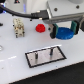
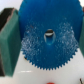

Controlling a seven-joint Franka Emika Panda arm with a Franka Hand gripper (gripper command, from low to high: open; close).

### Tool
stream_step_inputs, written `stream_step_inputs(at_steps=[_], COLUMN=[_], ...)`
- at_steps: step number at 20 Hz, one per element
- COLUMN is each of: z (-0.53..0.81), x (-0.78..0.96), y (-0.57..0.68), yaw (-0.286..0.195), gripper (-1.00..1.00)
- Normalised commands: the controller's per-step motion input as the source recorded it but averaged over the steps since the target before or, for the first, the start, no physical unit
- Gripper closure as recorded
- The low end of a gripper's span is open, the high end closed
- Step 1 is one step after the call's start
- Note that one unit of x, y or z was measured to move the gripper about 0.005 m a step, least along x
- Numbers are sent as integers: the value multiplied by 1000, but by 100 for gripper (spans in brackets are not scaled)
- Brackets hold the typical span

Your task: Insert the blue gear onto the right peg, followed by the red gear

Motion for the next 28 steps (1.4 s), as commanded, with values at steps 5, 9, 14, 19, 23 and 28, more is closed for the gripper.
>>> stream_step_inputs(at_steps=[5, 9, 14, 19, 23, 28], z=[-151, -154, -101, -136, -77, 34], x=[344, 318, 202, 260, 351, 342], y=[-306, -296, -38, 0, 0, 15], yaw=[0, 0, 0, 0, 0, 0], gripper=[100, 100, 100, 100, 100, 100])
